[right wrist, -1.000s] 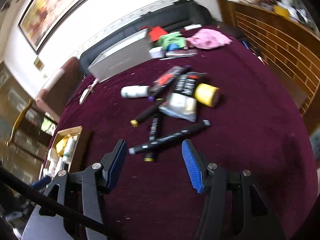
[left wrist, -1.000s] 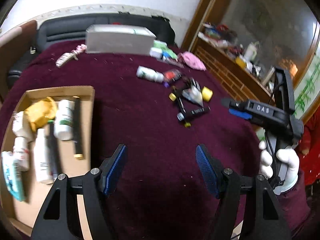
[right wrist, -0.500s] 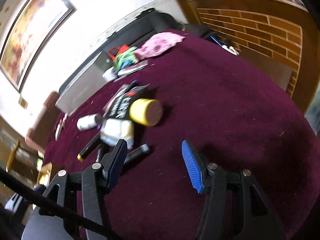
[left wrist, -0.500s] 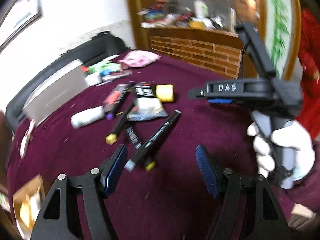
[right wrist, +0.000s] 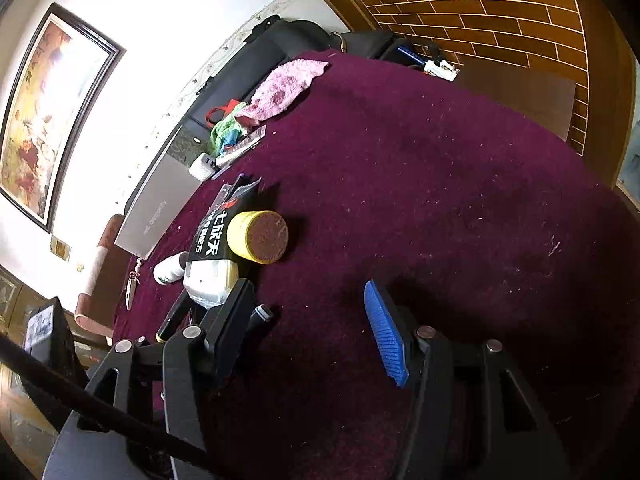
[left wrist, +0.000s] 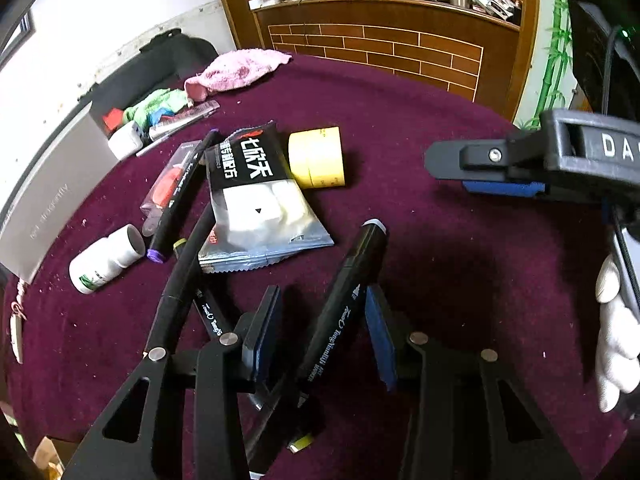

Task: Organize objects
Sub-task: 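Grasp a black marker from the table with the left gripper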

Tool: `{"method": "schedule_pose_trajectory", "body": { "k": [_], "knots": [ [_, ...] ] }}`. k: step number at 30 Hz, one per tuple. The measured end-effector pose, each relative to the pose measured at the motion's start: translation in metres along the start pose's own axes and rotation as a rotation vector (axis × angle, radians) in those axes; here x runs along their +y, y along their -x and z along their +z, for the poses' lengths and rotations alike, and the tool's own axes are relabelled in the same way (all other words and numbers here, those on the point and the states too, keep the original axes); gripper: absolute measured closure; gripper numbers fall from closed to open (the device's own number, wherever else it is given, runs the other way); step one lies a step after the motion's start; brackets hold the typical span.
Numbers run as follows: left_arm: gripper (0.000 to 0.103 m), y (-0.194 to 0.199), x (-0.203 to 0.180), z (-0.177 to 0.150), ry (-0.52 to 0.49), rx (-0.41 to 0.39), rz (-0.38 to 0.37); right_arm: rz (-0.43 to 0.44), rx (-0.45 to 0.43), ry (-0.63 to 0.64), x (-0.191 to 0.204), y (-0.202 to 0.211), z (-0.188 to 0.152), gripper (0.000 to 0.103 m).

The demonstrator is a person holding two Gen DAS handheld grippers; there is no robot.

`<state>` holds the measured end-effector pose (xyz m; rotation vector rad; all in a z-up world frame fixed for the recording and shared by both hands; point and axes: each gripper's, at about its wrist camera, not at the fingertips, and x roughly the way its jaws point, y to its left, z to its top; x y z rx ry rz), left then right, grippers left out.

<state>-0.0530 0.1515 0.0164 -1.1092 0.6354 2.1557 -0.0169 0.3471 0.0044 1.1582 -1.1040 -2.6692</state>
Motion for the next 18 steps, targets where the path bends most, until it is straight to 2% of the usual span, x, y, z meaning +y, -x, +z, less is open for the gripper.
{"method": "schedule_pose_trajectory", "body": {
  "k": [1, 2, 3, 6, 10, 14, 16, 18],
  "knots": [
    [0.068, 0.001, 0.001, 0.0, 0.009, -0.001, 0.0, -0.005, 0.002, 0.002, 0.0, -0.001, 0.0, 0.046],
    [0.083, 0.003, 0.0, -0.002, 0.025, 0.0, -0.021, -0.007, 0.004, 0.006, 0.0, -0.002, -0.001, 0.046],
    [0.091, 0.003, -0.001, -0.002, 0.039, 0.005, -0.037, -0.013, 0.005, 0.007, 0.0, -0.002, -0.001, 0.046],
    [0.091, 0.024, -0.003, -0.009, 0.072, -0.037, -0.028, -0.022, 0.002, 0.014, -0.001, -0.003, -0.001, 0.046],
    [0.091, 0.078, 0.016, -0.026, 0.195, -0.125, -0.052, -0.046, -0.005, 0.045, 0.003, -0.004, -0.002, 0.046],
    [0.091, 0.125, 0.044, -0.065, 0.323, -0.181, -0.032, -0.062, -0.007, 0.072, 0.006, -0.005, -0.005, 0.046],
    [0.091, 0.133, 0.058, -0.088, 0.392, -0.184, -0.023, -0.071, -0.01, 0.08, 0.007, -0.005, -0.006, 0.046],
    [0.091, 0.129, 0.074, -0.113, 0.483, -0.168, -0.05, -0.091, -0.012, 0.098, 0.01, -0.005, -0.007, 0.046]
  ]
}}
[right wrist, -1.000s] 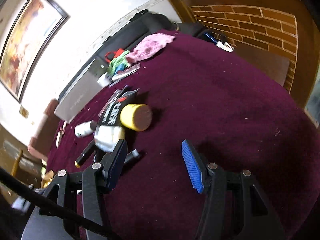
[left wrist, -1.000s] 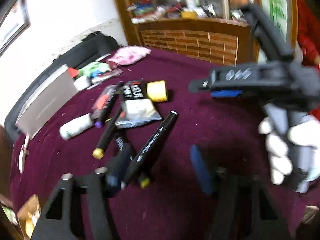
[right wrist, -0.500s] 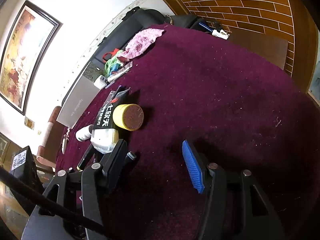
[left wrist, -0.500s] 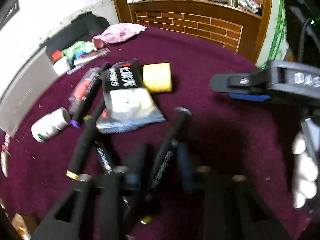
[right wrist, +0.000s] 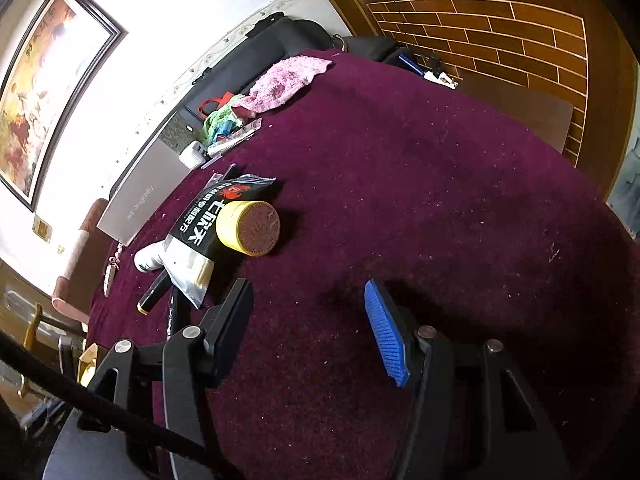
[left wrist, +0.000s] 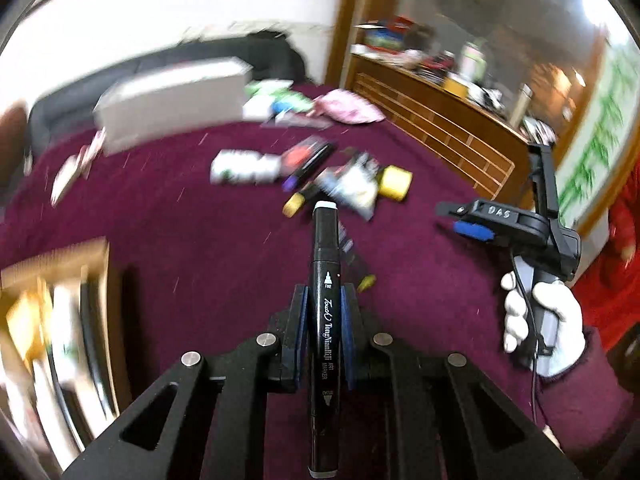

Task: Organize objects
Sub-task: 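Grasp a black marker from the table with the left gripper, then grasp the yellow-capped black marker with the right gripper while the left gripper holds its marker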

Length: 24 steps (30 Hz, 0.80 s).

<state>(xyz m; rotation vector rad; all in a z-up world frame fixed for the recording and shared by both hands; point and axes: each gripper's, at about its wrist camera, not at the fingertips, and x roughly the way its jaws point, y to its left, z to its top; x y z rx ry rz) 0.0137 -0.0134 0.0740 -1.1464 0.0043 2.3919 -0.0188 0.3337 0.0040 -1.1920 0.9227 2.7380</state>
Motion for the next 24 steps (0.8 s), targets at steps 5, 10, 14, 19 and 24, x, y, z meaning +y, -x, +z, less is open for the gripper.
{"method": "schedule_pose_trajectory", "body": {
  "k": [5, 10, 14, 19, 24],
  "knots": [
    [0.091, -0.006, 0.04, -0.034, 0.155, 0.058, 0.022, -0.01, 0.051, 0.102, 0.031, 0.0, -0.011, 0.046],
    [0.091, -0.008, 0.04, -0.045, 0.165, 0.067, 0.045, 0.004, 0.137, 0.272, 0.091, -0.014, -0.03, 0.046],
    [0.09, -0.017, 0.043, -0.052, 0.182, 0.108, 0.032, -0.047, 0.187, 0.375, 0.129, -0.04, -0.037, 0.046],
    [0.09, -0.022, 0.039, -0.055, 0.166, 0.121, 0.048, -0.198, 0.232, 0.508, 0.163, -0.079, -0.051, 0.045],
    [0.09, -0.021, 0.033, -0.055, 0.118, 0.118, 0.074, -0.262, 0.226, 0.601, 0.184, -0.093, -0.059, 0.065]
  ]
}}
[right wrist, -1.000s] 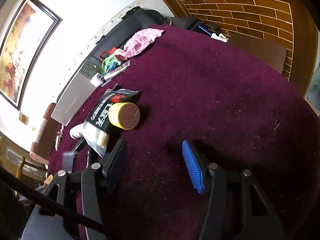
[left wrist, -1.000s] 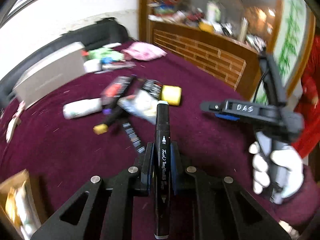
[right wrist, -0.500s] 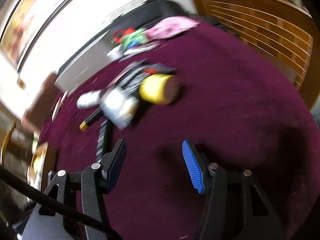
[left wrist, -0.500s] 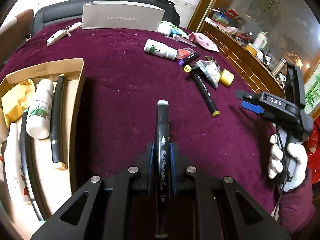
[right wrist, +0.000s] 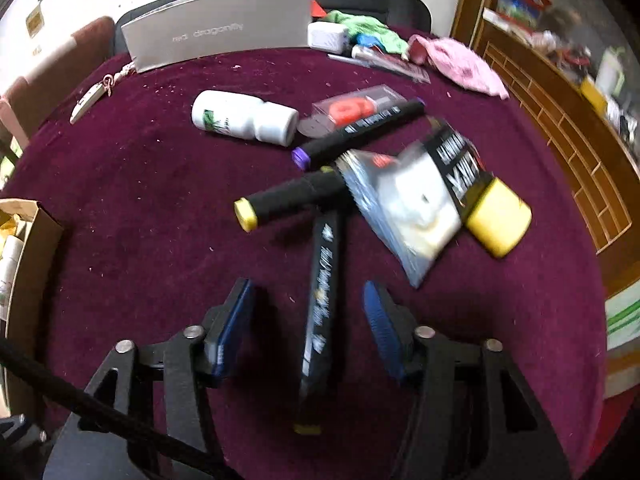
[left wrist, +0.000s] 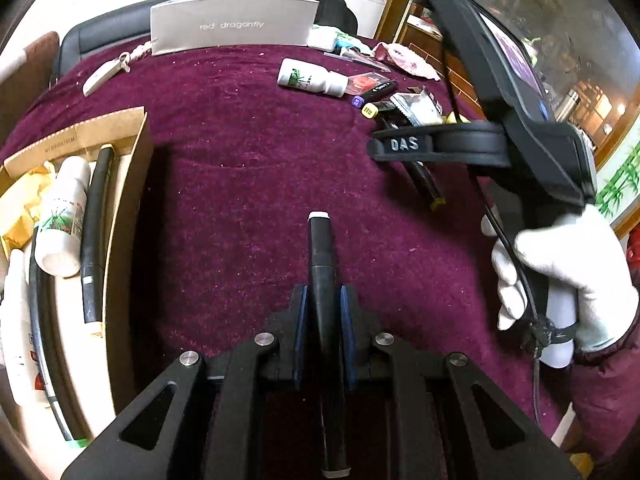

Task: Organize objects
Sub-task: 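Grasp the yellow-capped black marker with the right gripper while the left gripper holds its marker, then carry both markers with both grippers into the box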

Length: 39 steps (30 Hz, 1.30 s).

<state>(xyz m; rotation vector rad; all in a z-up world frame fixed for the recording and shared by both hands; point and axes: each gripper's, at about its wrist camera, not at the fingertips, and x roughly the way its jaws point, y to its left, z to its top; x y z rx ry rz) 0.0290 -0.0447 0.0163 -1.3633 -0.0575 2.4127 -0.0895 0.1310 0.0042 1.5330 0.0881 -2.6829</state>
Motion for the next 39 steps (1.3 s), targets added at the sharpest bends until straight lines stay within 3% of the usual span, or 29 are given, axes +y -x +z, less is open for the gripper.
{"method": "schedule_pose_trajectory", "body": {
  "k": [2, 4, 6, 9, 10, 11, 12, 19, 26, 39],
  "knots": [
    [0.088, 0.0, -0.002, 0.0, -0.012, -0.005, 0.012, 0.003, 0.01, 0.031, 0.008, 0.002, 0.0, 0.086],
    [0.081, 0.0, -0.007, -0.002, -0.034, -0.011, 0.016, 0.003, 0.012, 0.062, 0.014, 0.005, -0.005, 0.091],
    [0.071, -0.001, -0.015, -0.003, -0.066, -0.024, 0.02, 0.021, 0.015, 0.07, 0.015, 0.011, -0.013, 0.091],
    [0.071, -0.001, -0.028, -0.008, -0.133, -0.035, 0.081, 0.077, 0.028, 0.041, 0.006, 0.018, -0.026, 0.091],
    [0.073, 0.0, -0.03, -0.008, -0.138, -0.036, 0.077, 0.096, 0.032, 0.027, 0.002, 0.022, -0.031, 0.091],
    [0.09, 0.001, -0.03, -0.009, -0.14, -0.037, 0.061, 0.119, 0.036, 0.01, -0.002, 0.026, -0.036, 0.091],
    [0.092, 0.002, -0.028, -0.009, -0.133, -0.034, 0.038, 0.142, 0.039, -0.004, -0.006, 0.029, -0.041, 0.091],
    [0.092, 0.025, -0.022, -0.015, -0.084, -0.087, -0.028, 0.276, 0.032, -0.09, -0.029, 0.054, -0.065, 0.091],
    [0.091, 0.067, -0.005, -0.018, -0.012, -0.196, -0.072, 0.443, 0.0, -0.191, -0.039, 0.073, -0.077, 0.091],
    [0.091, 0.138, 0.071, -0.035, 0.159, -0.321, -0.073, 0.609, -0.039, -0.147, 0.023, 0.107, -0.066, 0.09]
  ]
}}
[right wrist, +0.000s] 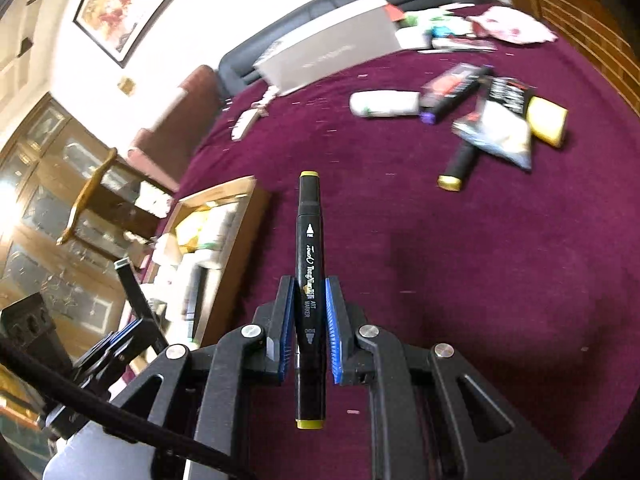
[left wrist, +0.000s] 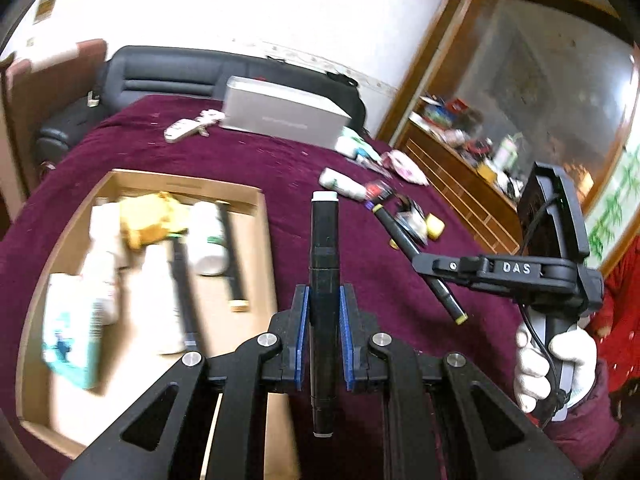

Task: Organize objects
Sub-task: 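Carry both markers with both grippers into the box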

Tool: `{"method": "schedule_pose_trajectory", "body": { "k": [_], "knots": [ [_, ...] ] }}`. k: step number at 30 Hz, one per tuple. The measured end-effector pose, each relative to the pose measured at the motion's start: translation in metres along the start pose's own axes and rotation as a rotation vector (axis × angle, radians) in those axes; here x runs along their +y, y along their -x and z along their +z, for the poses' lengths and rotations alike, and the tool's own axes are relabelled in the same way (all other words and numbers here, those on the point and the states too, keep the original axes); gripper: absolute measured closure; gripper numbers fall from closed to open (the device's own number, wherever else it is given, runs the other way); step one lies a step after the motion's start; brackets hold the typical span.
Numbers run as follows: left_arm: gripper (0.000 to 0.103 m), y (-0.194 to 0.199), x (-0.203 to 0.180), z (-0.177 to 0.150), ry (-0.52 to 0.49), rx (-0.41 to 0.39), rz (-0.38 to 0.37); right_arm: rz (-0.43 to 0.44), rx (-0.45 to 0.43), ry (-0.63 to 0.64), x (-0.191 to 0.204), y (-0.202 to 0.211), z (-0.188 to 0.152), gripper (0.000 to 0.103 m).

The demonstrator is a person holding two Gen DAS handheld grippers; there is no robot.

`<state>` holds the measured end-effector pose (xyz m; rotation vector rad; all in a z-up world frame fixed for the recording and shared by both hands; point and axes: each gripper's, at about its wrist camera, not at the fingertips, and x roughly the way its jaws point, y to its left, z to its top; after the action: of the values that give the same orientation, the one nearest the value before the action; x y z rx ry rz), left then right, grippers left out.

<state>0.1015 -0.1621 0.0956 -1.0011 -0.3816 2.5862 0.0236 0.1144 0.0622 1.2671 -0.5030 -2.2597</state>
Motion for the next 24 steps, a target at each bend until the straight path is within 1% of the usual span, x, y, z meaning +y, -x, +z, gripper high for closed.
{"method": "schedule_pose_trajectory", "body": {
  "k": [3, 6, 9, 12, 14, 18, 21, 24],
  "knots": [
    [0.091, 0.019, 0.022, 0.003, 0.05, -0.02, -0.01, 0.048, 0.022, 0.032, 0.027, -0.011, 0.001, 0.09],
    [0.091, 0.033, 0.041, 0.003, 0.083, -0.017, -0.023, 0.08, 0.048, 0.059, 0.048, -0.022, -0.001, 0.09],
    [0.091, 0.039, 0.059, 0.001, 0.107, 0.013, -0.023, 0.106, 0.085, 0.087, 0.069, -0.039, -0.003, 0.09],
    [0.091, 0.034, 0.074, -0.005, 0.106, 0.061, 0.029, 0.122, 0.123, 0.113, 0.09, -0.057, -0.009, 0.09],
    [0.091, 0.027, 0.088, -0.01, 0.128, 0.092, 0.046, 0.126, 0.154, 0.125, 0.102, -0.072, -0.016, 0.09],
    [0.091, 0.01, 0.106, -0.016, 0.168, 0.133, 0.076, 0.104, 0.2, 0.146, 0.117, -0.097, -0.026, 0.09],
    [0.091, -0.001, 0.116, -0.02, 0.185, 0.164, 0.093, 0.052, 0.212, 0.172, 0.125, -0.113, -0.032, 0.09],
    [0.091, -0.011, 0.122, -0.022, 0.193, 0.186, 0.109, 0.019, 0.228, 0.178, 0.129, -0.126, -0.034, 0.09]
  ]
}}
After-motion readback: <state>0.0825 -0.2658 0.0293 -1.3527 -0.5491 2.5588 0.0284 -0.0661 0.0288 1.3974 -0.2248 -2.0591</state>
